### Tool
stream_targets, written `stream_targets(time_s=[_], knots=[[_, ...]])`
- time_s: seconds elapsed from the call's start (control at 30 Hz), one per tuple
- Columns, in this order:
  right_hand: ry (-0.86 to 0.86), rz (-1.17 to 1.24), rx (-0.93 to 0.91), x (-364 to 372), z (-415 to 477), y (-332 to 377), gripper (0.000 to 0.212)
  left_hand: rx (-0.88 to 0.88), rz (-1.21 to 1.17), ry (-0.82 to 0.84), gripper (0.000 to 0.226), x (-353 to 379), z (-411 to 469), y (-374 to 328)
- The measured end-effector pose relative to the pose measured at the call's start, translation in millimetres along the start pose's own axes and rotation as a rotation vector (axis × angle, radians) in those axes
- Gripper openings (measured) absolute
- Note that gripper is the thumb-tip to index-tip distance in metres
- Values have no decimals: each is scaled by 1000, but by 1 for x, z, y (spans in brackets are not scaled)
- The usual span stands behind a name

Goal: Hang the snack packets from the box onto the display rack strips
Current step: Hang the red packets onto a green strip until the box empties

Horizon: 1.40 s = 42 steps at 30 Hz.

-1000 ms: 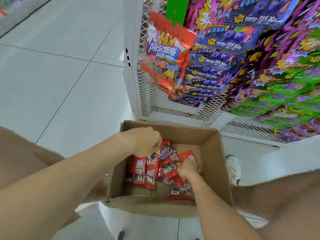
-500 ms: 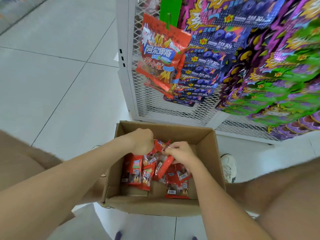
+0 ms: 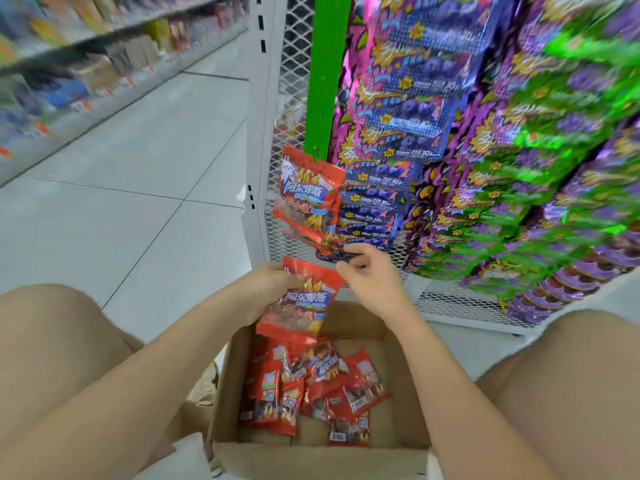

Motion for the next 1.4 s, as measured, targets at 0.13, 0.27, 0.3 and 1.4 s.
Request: stream_targets(time_s=[0.13,0.27,0.3,1.4], knots=[[233,121,27,-10,-12,25,21,201,-41,39,21,-4,-15,-35],[202,312,-28,-26,-14,58,13,507,24,-37,21,-9,-19,-68],[155,300,-83,-30,-14,66,11,604,107,-100,26,-12,-14,-75],[-319,270,-392,-28,16,158,41,624,-42,-133,41,-30,4,-169]])
Point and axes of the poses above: each hand's wrist, its own z-axis towards the middle knuckle, its own x-axis out of the palm, y = z × x, the point moved 1 cm from there along z, towards the middle knuckle, and after that the axes turned 14 degrees about x, right-handed, at the moved point
